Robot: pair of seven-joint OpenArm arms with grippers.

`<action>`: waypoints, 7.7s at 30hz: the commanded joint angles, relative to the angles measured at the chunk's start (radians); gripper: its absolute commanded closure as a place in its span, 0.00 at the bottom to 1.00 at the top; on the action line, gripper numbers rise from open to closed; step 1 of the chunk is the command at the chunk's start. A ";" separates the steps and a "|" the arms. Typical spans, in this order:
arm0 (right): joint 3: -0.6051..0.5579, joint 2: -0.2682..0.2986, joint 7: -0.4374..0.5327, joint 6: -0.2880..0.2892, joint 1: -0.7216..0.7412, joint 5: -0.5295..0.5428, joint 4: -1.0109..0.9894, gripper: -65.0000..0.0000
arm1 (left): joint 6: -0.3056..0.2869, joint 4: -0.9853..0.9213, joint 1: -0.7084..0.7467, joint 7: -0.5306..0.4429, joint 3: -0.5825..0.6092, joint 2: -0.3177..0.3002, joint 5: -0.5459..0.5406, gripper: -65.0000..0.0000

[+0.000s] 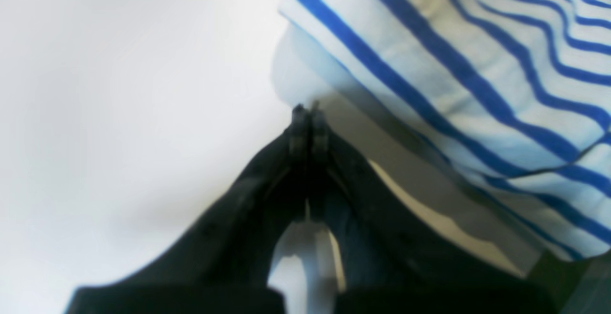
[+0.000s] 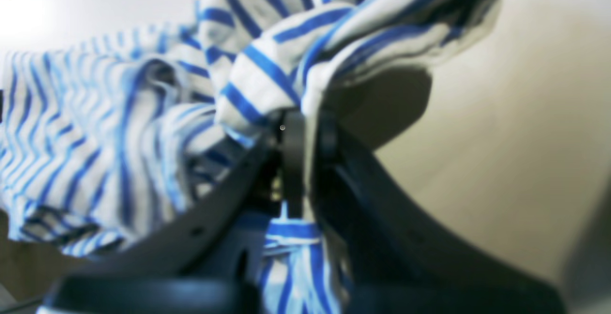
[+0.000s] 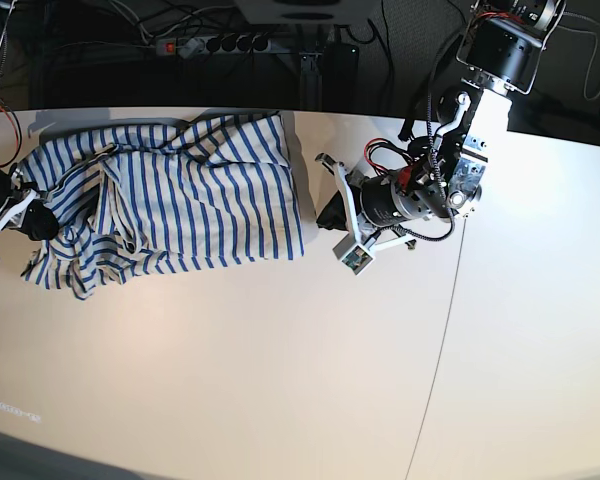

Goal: Fold the T-shirt properly
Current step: 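Pull the held edge across the shirt toward the right gripper, then lift the shirt bundle with the right gripper and move it toward the left gripper, then grasp the bundle's edge with the left gripper beside the right gripper, then hold the bundle with both grippers and fold it over on itself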

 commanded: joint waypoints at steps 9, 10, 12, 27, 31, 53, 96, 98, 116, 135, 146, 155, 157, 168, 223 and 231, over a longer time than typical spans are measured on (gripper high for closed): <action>-0.044 -0.025 -0.045 0.066 0.013 0.098 0.204 1.00 | -0.019 0.003 0.050 0.009 0.003 0.067 0.031 1.00; -0.067 -0.037 -0.048 0.066 0.012 0.093 0.236 1.00 | -0.018 0.003 0.050 0.005 0.003 0.082 0.045 1.00; -0.124 -0.062 -0.048 0.066 0.010 0.074 0.298 1.00 | -0.019 0.003 0.050 -0.002 0.003 0.116 0.077 1.00; -0.607 -0.142 -0.051 0.066 0.007 -0.241 0.410 1.00 | -0.019 0.002 0.050 -0.053 0.003 0.172 0.109 1.00; -0.675 -0.142 -0.036 0.065 -0.003 -0.304 0.443 1.00 | -0.018 0.002 0.050 -0.054 0.003 0.172 0.109 1.00; -0.730 -0.141 -0.006 0.065 -0.006 -0.348 0.449 1.00 | -0.037 0.138 -0.002 0.047 -0.171 0.072 -0.013 1.00; -0.867 -0.194 -0.039 0.065 -0.004 -0.261 0.636 0.55 | -0.096 0.138 0.054 0.097 -0.248 -0.148 -0.125 1.00; -0.842 -0.190 -0.052 0.065 -0.005 -0.280 0.639 0.55 | -0.096 0.138 0.063 0.100 -0.248 -0.154 -0.125 1.00; -0.827 -0.089 -0.040 0.065 -0.012 -0.479 0.642 0.55 | -0.097 0.138 0.183 0.081 -0.248 -0.164 -0.138 1.00; -0.922 -0.089 0.001 0.046 -0.012 -0.666 0.605 0.96 | -0.097 0.138 0.183 0.082 -0.248 -0.164 -0.131 1.00; -0.922 -0.089 0.042 0.046 -0.011 -0.656 0.605 1.00 | -0.119 0.138 0.264 0.096 -0.248 -0.164 -0.140 1.00; -0.922 -0.098 0.084 0.046 -0.009 -0.639 0.606 1.00 | -0.120 0.138 0.315 0.095 -0.248 -0.162 -0.210 1.00; -0.923 -0.105 0.084 0.046 -0.009 -0.595 0.607 1.00 | -0.124 0.138 0.316 0.097 -0.248 -0.151 -0.217 1.00; -0.927 -0.158 0.071 0.047 -0.009 -0.438 0.609 1.00 | -0.139 0.138 0.310 0.092 -0.245 -0.027 -0.172 1.00; -0.894 -0.158 0.050 0.039 0.183 -0.511 0.179 0.90 | -0.141 0.137 0.083 0.067 -0.076 0.191 -0.102 1.00; -0.894 -0.158 0.066 0.038 0.270 -0.500 0.004 0.90 | -0.140 0.137 0.015 0.093 -0.076 0.179 -0.097 1.00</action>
